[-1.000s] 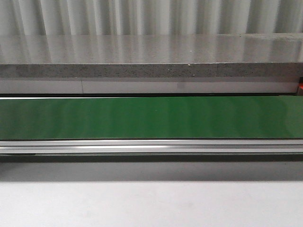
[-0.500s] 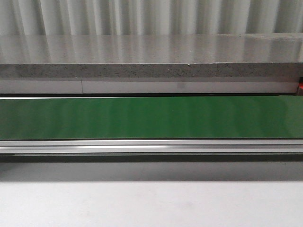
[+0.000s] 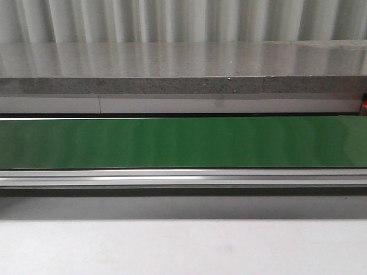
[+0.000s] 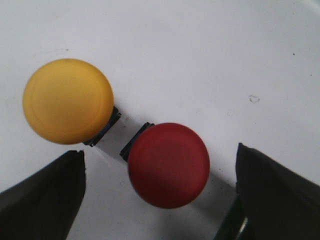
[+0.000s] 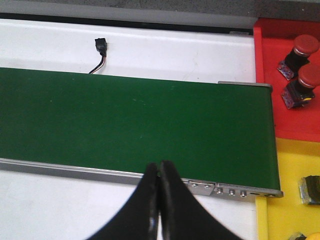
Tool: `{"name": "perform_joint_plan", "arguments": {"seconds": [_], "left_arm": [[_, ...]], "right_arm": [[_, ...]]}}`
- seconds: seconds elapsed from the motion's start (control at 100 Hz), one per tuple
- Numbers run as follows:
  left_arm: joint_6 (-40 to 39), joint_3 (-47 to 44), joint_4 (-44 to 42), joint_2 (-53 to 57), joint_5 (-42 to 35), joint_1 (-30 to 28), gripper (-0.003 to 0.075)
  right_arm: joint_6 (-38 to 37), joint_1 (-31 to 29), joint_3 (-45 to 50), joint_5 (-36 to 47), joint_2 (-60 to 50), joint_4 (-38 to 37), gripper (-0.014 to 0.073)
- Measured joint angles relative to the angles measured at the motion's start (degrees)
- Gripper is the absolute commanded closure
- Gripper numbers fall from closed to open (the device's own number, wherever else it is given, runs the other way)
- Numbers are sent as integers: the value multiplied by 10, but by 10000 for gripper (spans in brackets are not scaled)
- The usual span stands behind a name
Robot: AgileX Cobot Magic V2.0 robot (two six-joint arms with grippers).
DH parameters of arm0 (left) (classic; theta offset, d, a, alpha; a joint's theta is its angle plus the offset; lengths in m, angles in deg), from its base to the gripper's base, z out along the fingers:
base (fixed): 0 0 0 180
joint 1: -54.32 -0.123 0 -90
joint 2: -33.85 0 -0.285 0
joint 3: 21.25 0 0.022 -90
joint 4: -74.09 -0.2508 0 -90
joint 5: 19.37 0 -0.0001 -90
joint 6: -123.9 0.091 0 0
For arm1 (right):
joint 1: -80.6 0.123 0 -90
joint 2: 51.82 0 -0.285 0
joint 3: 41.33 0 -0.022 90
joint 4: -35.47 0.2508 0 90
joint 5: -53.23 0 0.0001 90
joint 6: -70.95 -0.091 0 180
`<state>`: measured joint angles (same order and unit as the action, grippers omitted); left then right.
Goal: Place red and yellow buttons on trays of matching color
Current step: 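Move the left gripper down over a red push-button on the table, then close the left gripper on the red push-button and lift it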
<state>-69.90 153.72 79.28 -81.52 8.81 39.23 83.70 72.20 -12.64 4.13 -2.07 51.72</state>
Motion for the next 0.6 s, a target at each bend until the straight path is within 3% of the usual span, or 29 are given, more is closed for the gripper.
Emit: {"name": "perform_joint_plan", "arguments": {"seconds": [0.6], "left_arm": [[0,1,6,0,-19,0,617]], "right_arm": [[0,0,0,-1,0,0,661]]}}
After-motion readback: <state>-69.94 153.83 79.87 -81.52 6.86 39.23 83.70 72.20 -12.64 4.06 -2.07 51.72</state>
